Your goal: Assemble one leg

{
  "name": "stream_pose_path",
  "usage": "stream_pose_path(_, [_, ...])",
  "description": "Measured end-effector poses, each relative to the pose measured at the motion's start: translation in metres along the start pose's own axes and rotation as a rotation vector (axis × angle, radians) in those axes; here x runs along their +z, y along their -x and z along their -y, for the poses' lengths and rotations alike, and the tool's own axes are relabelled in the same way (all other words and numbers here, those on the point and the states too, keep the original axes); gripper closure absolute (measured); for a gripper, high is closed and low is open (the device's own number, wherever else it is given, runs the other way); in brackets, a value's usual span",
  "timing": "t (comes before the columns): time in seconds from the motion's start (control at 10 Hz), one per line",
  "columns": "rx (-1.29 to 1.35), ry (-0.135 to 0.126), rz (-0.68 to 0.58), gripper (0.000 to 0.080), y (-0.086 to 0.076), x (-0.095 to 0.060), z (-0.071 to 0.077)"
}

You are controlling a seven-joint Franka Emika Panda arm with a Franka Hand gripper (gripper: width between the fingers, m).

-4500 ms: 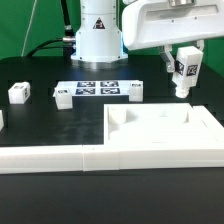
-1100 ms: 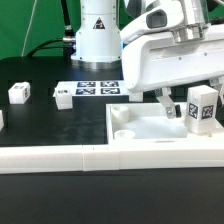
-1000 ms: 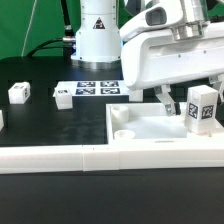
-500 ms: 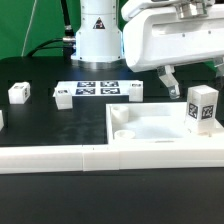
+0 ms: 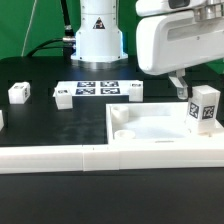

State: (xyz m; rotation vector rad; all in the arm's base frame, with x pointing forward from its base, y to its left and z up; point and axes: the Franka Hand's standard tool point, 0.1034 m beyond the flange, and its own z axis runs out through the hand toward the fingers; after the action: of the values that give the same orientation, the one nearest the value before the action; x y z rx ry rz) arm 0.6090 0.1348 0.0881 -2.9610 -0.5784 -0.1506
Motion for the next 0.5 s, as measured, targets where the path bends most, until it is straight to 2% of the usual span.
stream_pose_path(0.1, [0.007, -0.025, 0.092, 0.0151, 0.004, -0.001, 0.004])
stream_pose_path(0.2, [0.009, -0.030, 0.104, 0.0151, -0.001, -0.001, 0.002])
stream_pose_path(0.4, [0.002, -0.005, 0.041, 0.0151, -0.006, 0.003, -0.012])
stream_pose_path(0.5, [-0.009, -0.001, 0.035, 0.0151, -0.006, 0.004, -0.016])
